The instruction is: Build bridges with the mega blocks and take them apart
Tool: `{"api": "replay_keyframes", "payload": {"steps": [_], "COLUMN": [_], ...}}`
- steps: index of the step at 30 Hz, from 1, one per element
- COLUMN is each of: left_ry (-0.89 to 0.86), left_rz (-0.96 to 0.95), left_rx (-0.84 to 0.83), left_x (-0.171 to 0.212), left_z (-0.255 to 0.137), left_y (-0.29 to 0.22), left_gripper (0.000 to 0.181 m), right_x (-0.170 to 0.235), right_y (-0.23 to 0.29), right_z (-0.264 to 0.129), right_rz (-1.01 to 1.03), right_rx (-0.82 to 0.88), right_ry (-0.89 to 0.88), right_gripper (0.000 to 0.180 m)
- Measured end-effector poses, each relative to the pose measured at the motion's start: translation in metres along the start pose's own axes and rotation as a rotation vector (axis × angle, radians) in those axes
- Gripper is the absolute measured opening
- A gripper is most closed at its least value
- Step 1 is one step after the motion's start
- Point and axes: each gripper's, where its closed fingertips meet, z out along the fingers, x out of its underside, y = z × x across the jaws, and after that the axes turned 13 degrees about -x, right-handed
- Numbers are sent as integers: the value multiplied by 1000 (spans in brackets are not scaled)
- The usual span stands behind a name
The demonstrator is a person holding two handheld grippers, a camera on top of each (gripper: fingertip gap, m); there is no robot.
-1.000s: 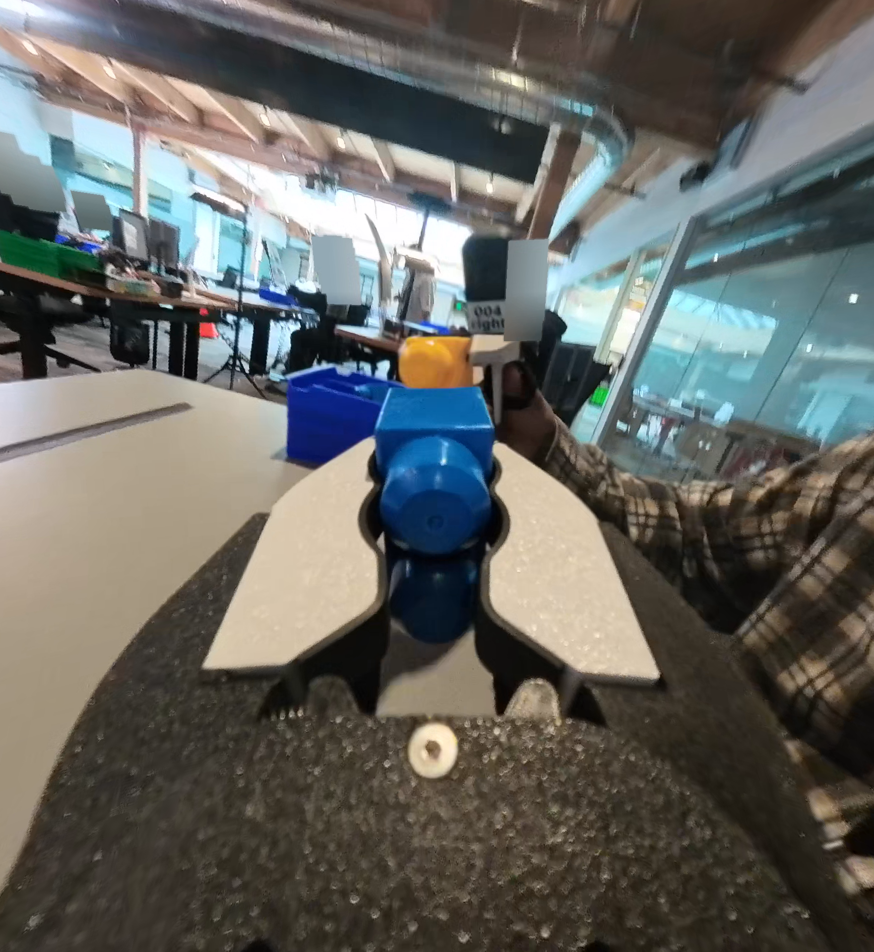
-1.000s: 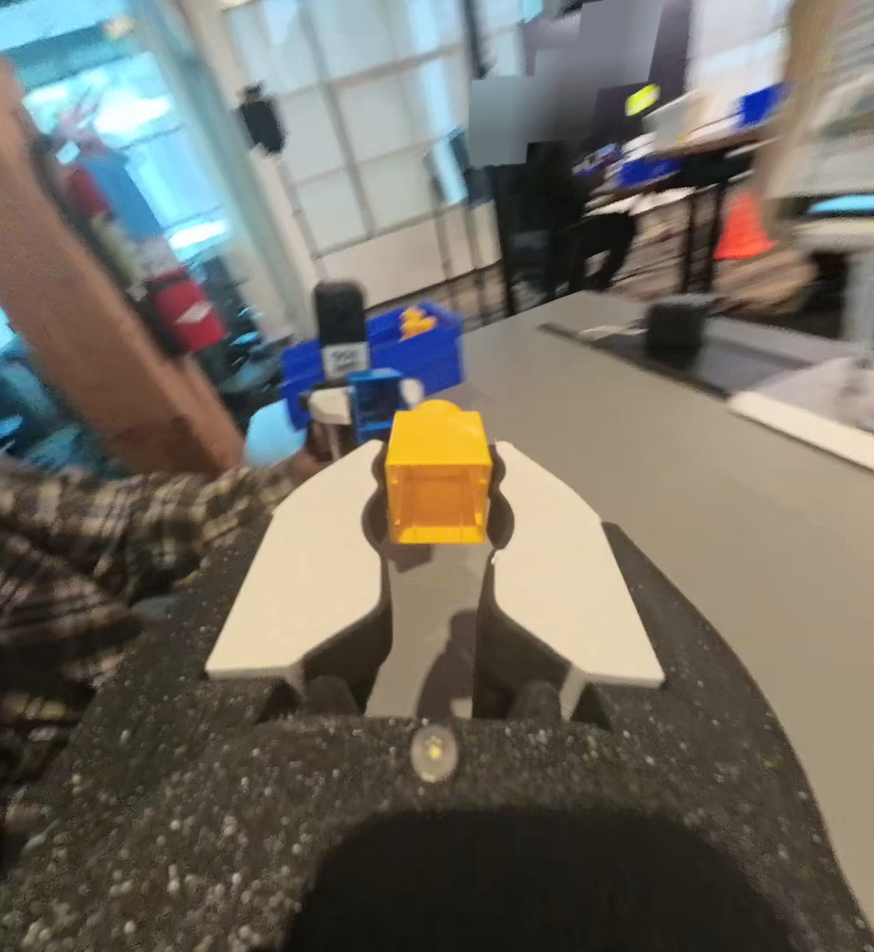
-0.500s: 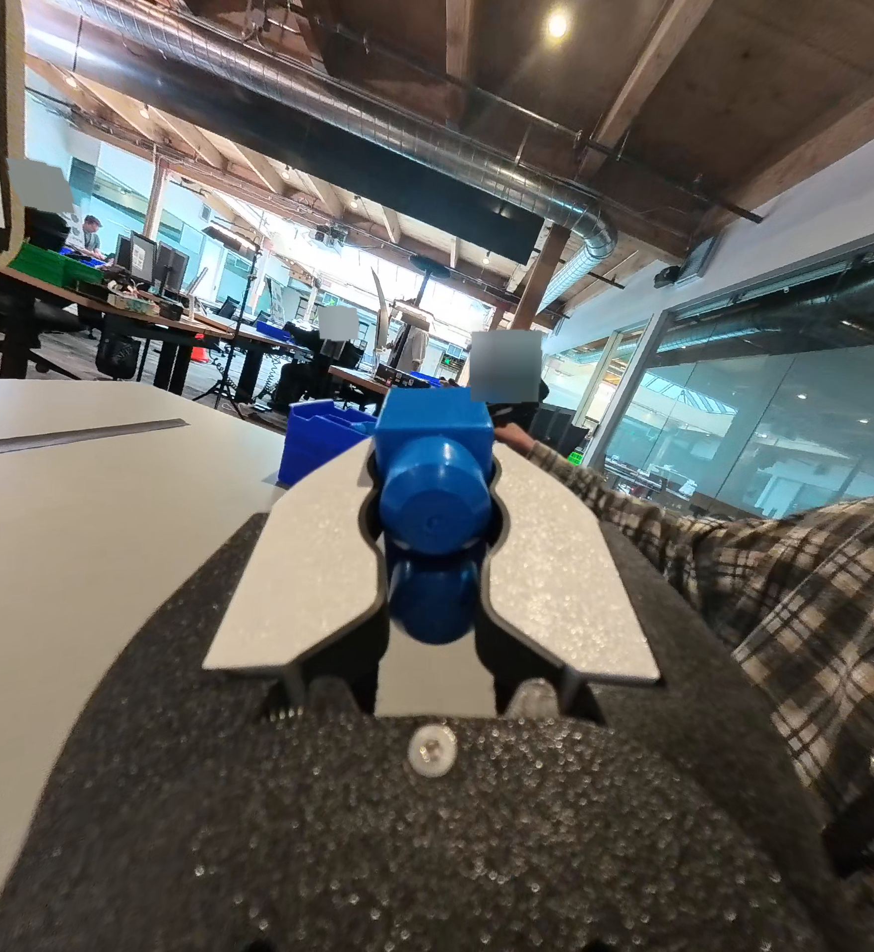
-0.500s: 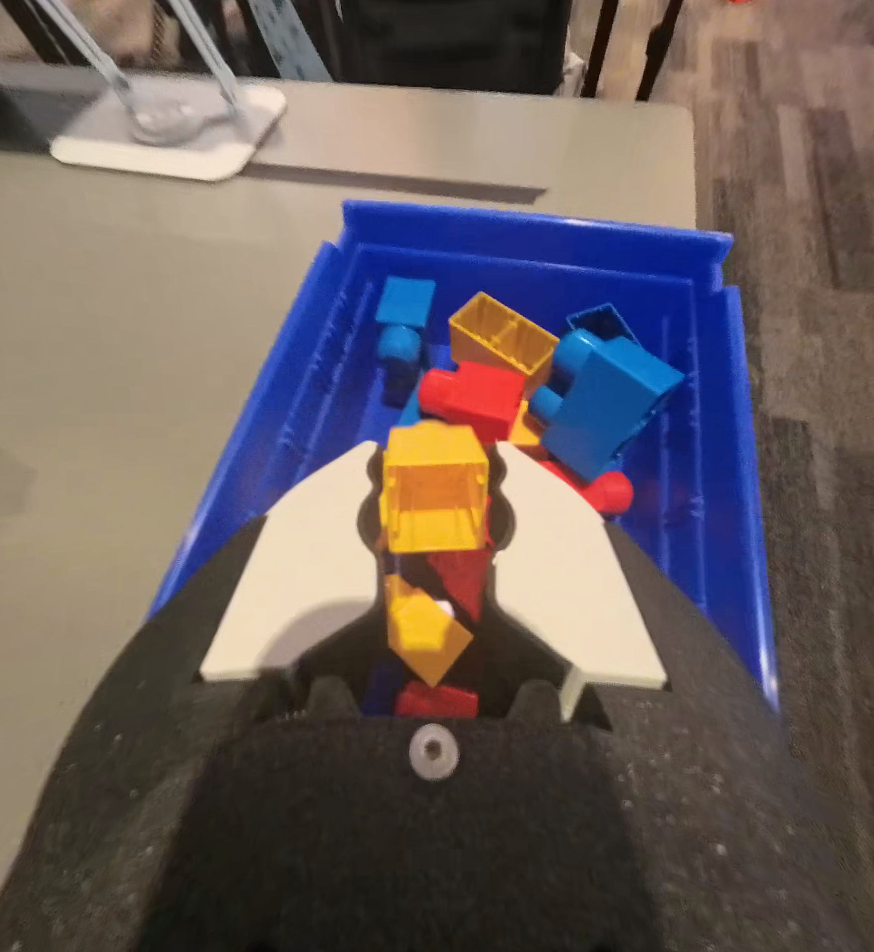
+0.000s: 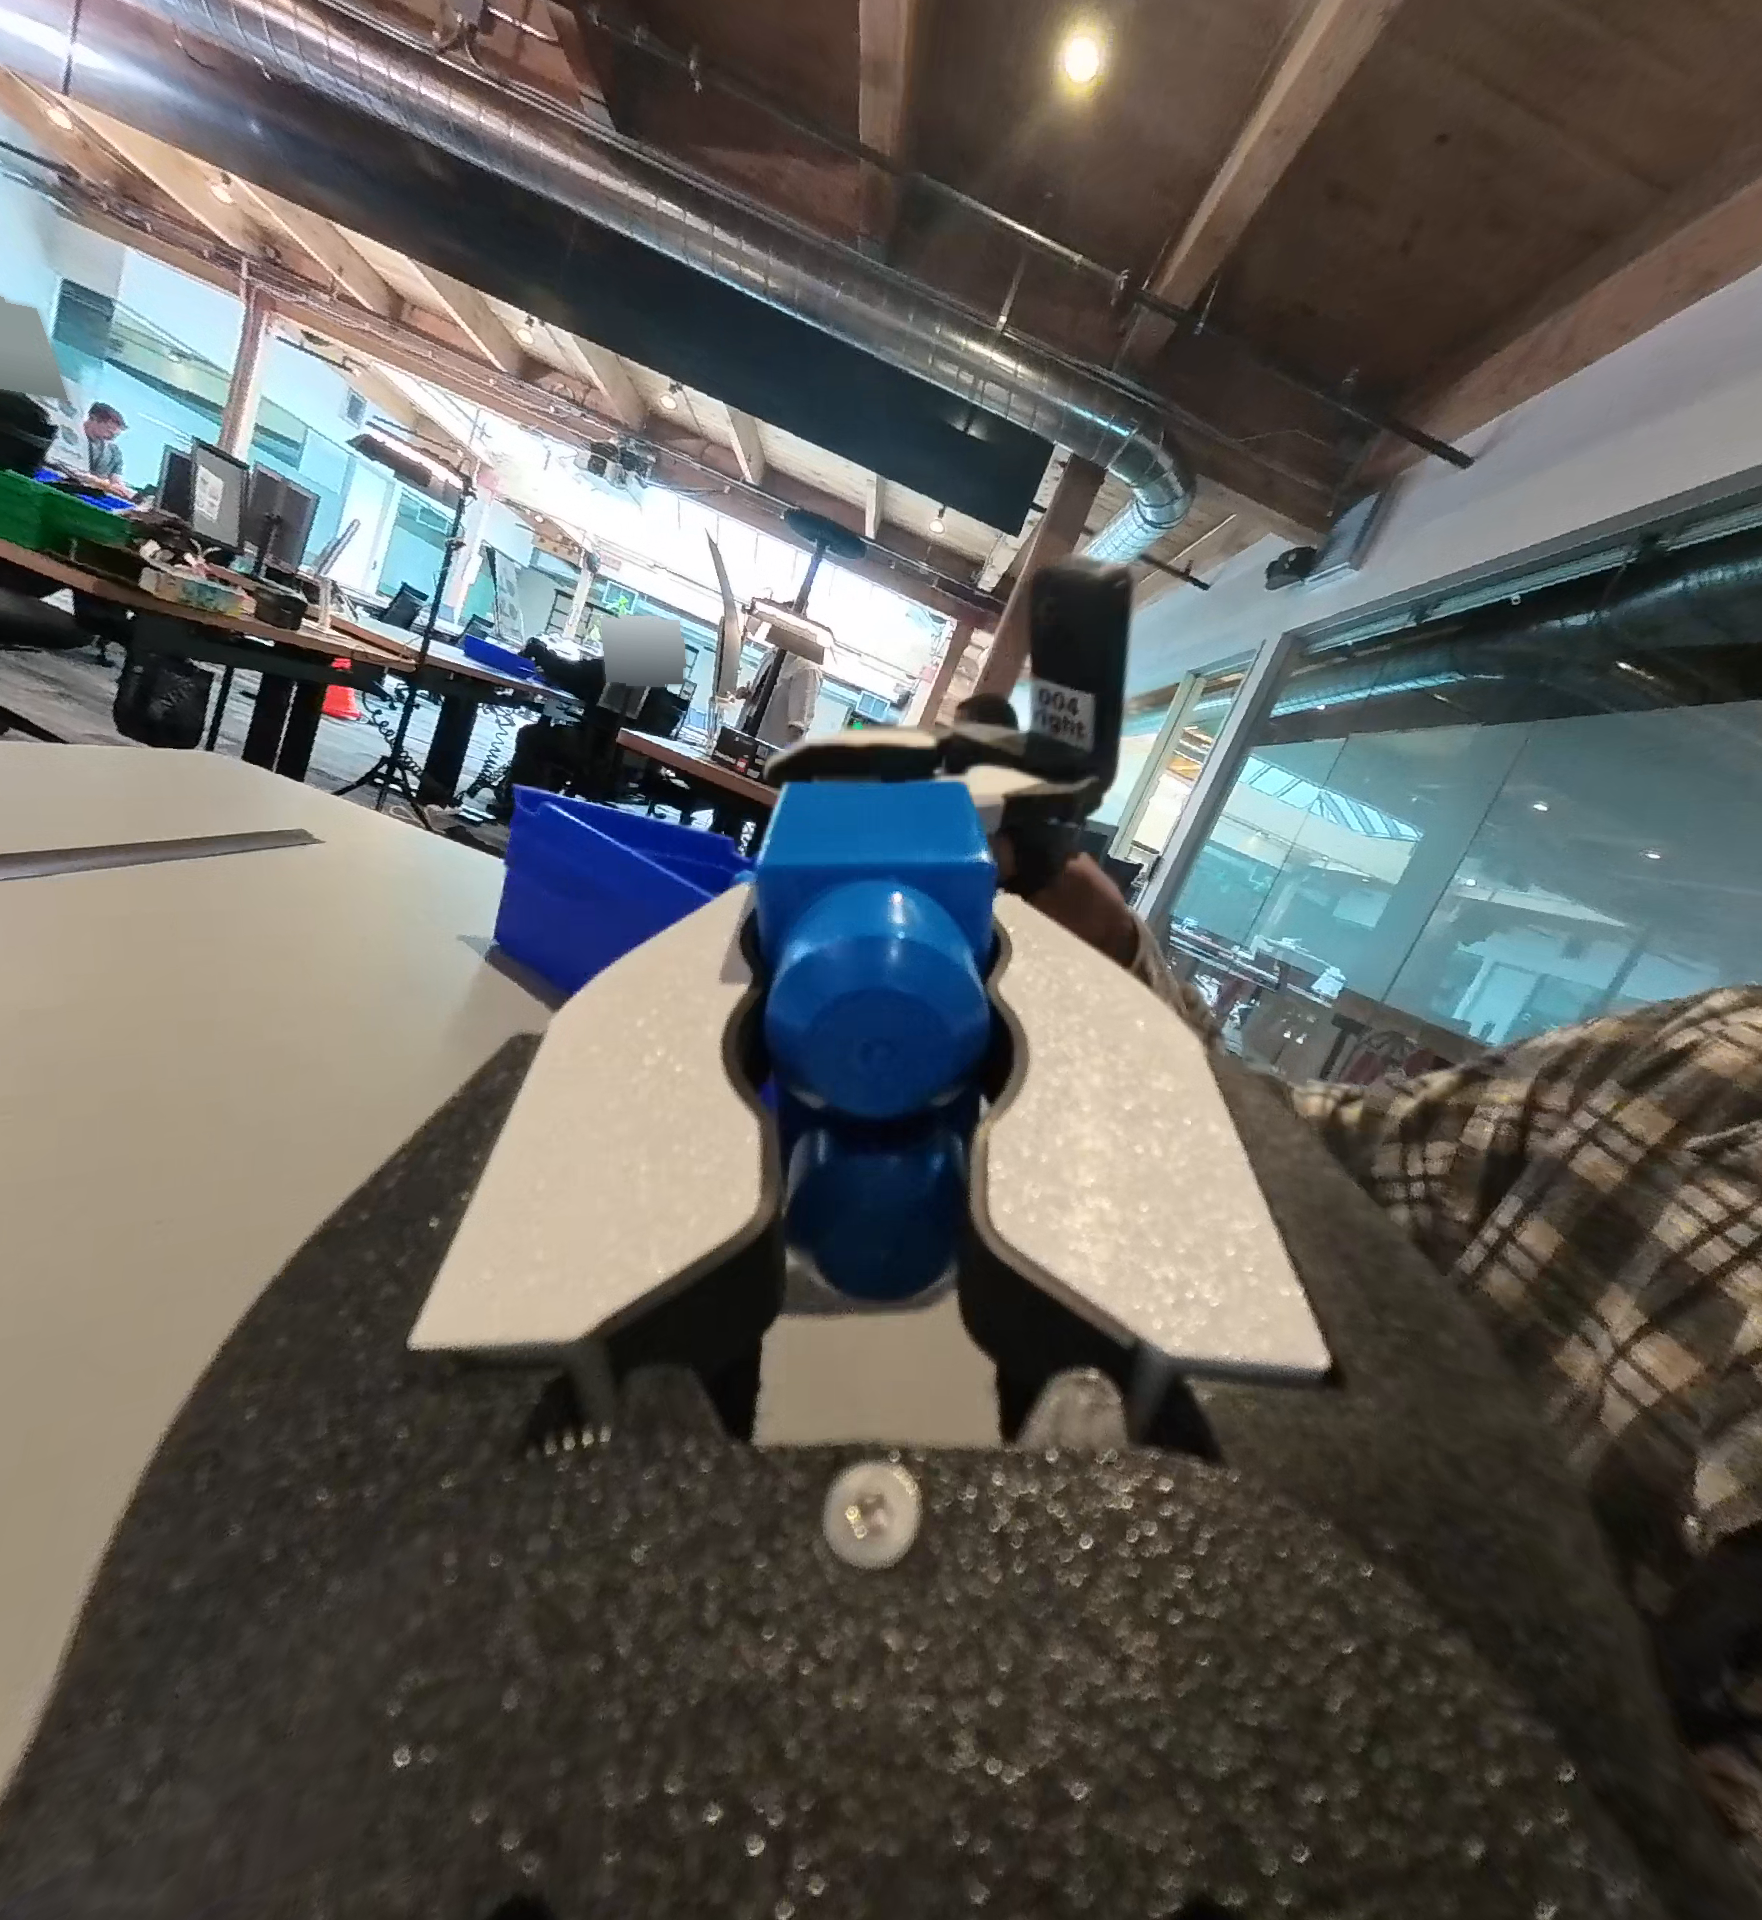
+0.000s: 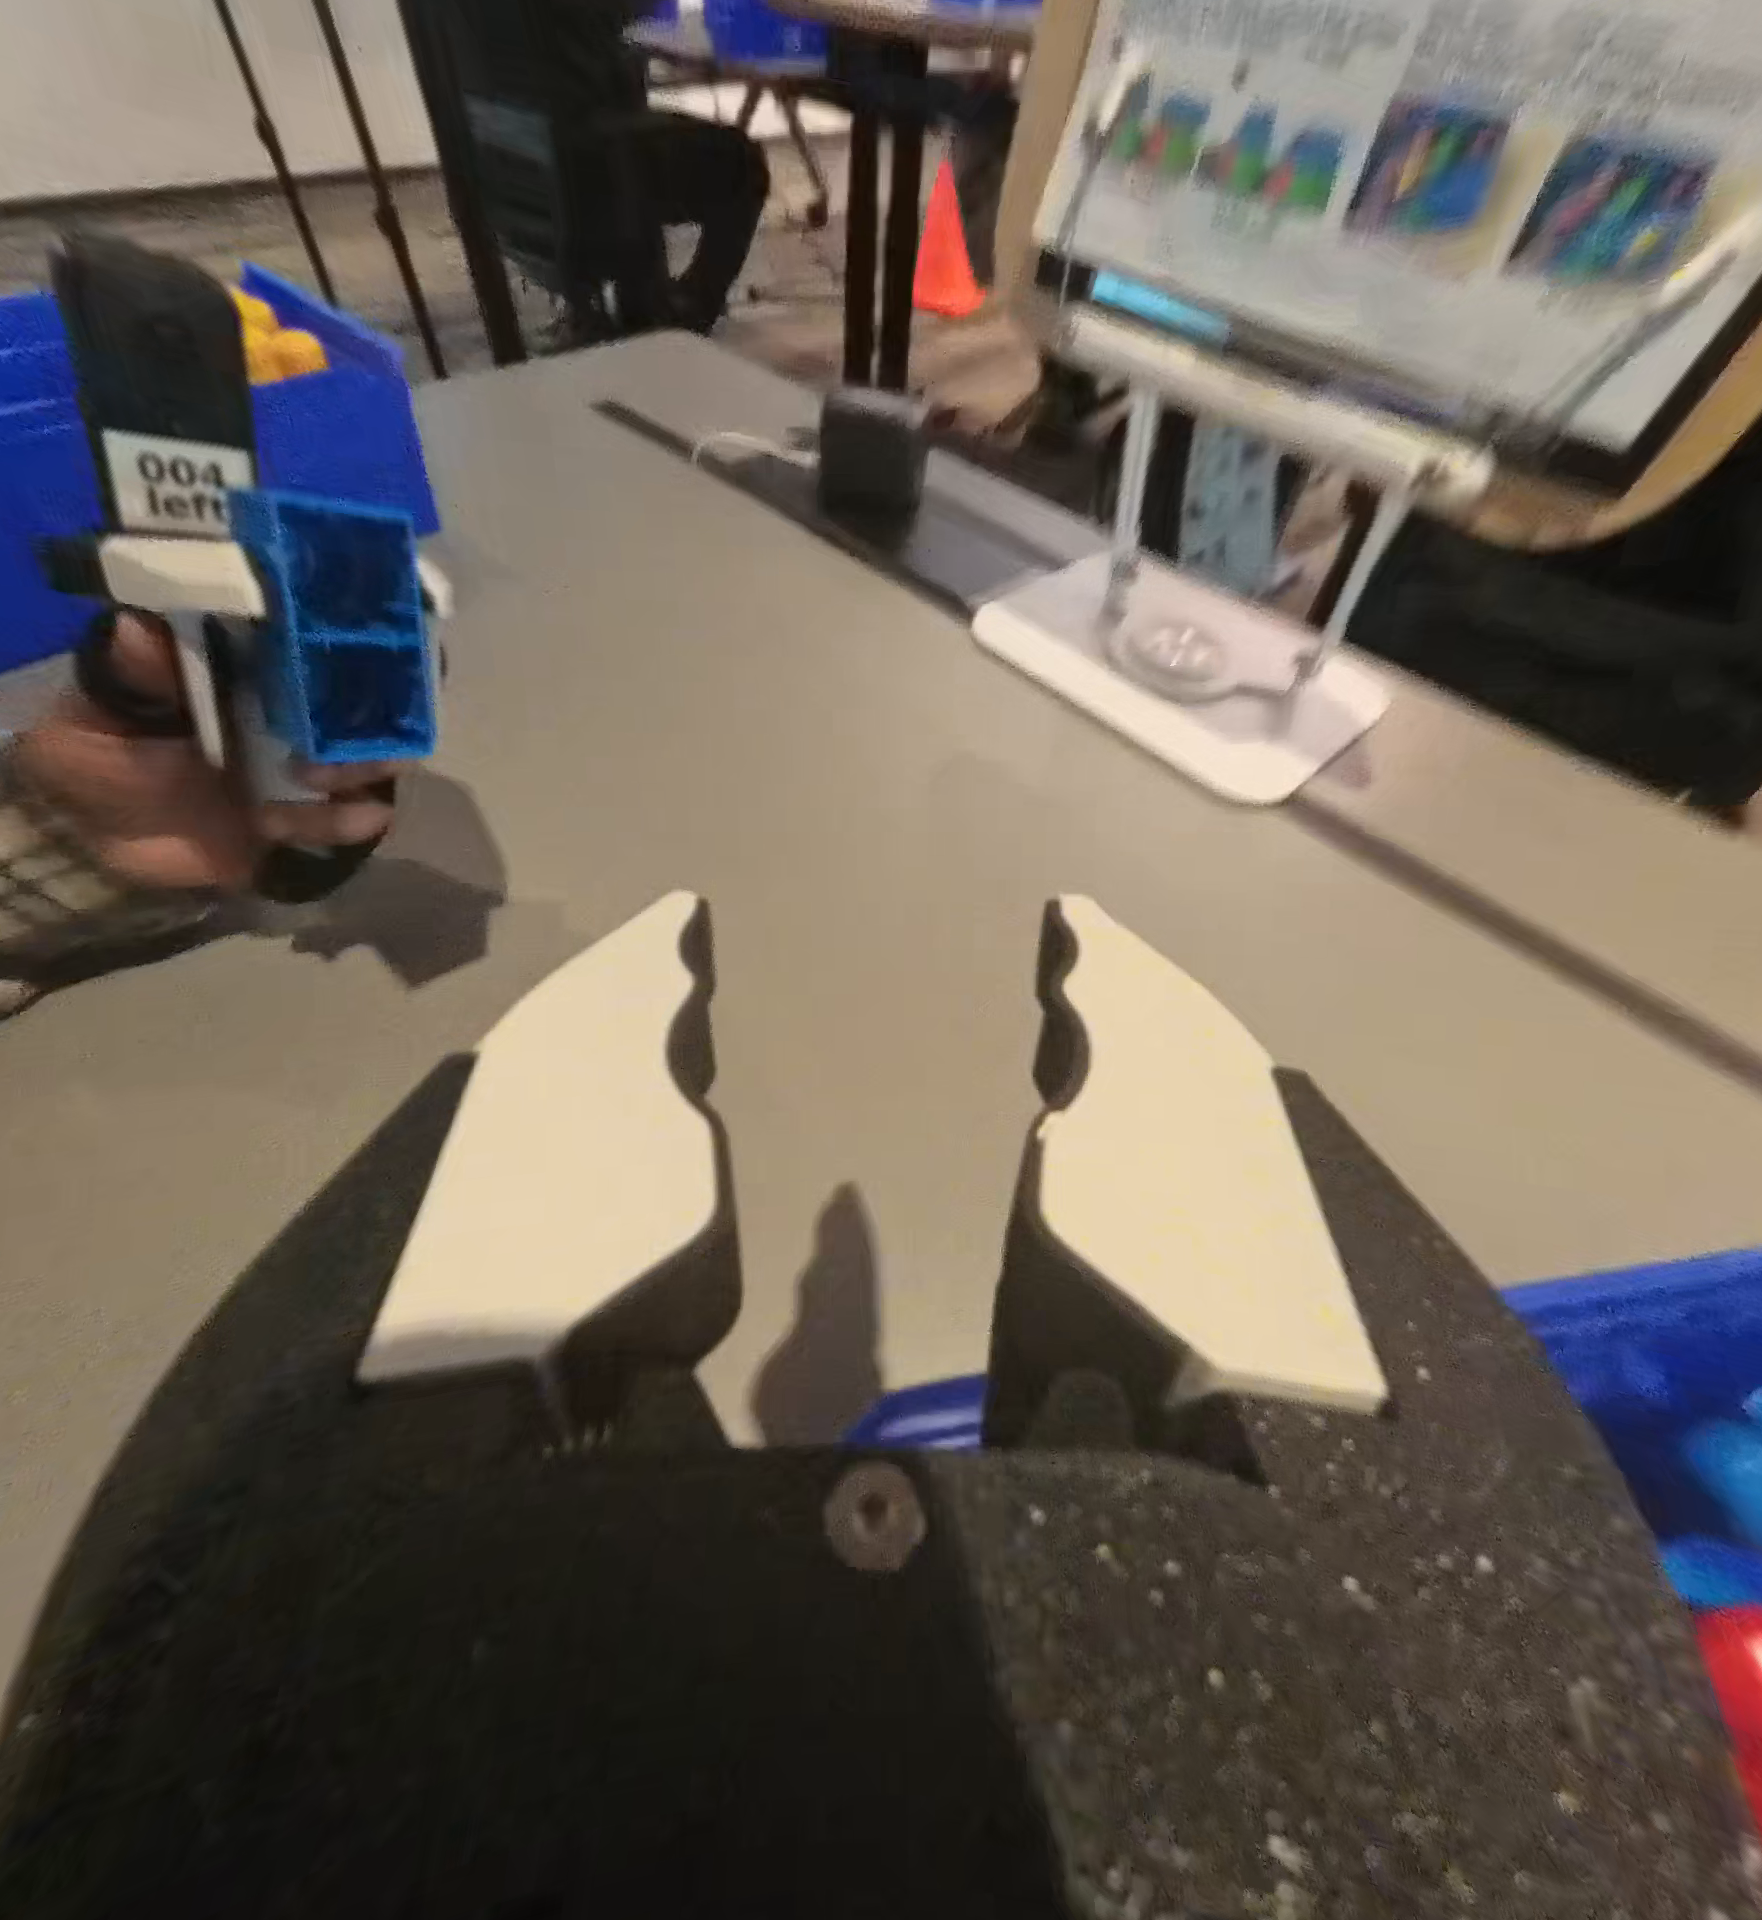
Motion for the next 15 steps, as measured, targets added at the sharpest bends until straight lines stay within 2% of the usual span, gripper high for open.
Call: {"api": "replay_keyframes", "payload": {"steps": [2, 5, 9, 12, 15], "left_ry": [-6, 1, 2, 5, 9], "left_rz": [-7, -7, 9, 22, 21], "left_rx": [-1, 6, 4, -8, -15], "left_x": [-1, -1, -1, -1, 0], "left_z": [0, 1, 1, 1, 1], "left_y": [1, 0, -3, -2, 0], "left_gripper": [36, 36, 36, 36, 36], "right_x": [-17, -33, -49, -46, -30], "right_y": [-1, -5, 1, 6, -8], "right_z": [-2, -12, -46, -77, -123], "right_rz": [-19, -28, -4, 28, 57], "right_rx": [-20, -4, 23, 50, 177], "right_ry": [-21, -45, -153, -186, -130], "right_gripper": [57, 68, 69, 72, 74]}}
